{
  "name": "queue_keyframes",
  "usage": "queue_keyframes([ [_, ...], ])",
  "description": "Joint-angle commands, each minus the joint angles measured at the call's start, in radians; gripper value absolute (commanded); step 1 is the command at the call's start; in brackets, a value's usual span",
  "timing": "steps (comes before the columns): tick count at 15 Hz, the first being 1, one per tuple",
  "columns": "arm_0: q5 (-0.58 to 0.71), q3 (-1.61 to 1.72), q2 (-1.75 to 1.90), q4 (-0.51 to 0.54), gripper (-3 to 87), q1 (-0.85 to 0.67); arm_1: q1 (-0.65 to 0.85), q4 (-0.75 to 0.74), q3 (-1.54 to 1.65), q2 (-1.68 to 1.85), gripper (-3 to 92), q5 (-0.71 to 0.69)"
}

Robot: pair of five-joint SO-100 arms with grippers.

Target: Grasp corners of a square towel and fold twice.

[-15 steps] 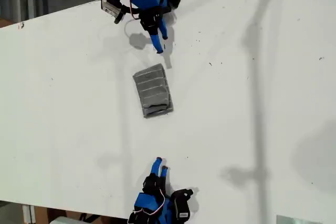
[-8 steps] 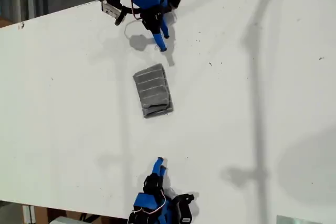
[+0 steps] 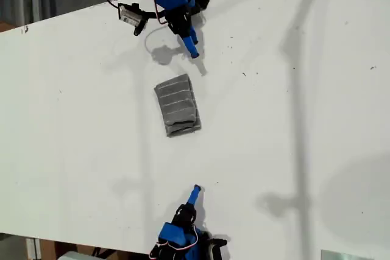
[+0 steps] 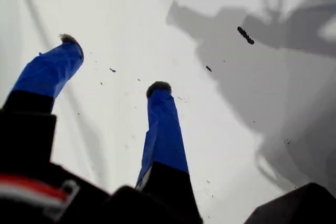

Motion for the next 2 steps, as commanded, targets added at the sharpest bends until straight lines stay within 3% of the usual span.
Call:
queue_keyframes([
  [1, 0.008, 0.005, 0.006, -0.014, 17.3, 0.008, -0.003, 0.009, -0.04, 0.002, 29.0, -0.014],
  [2, 0.008, 0.005, 0.006, -0.014, 17.3, 0.008, -0.003, 0.009, -0.04, 0.002, 29.0, -0.014],
])
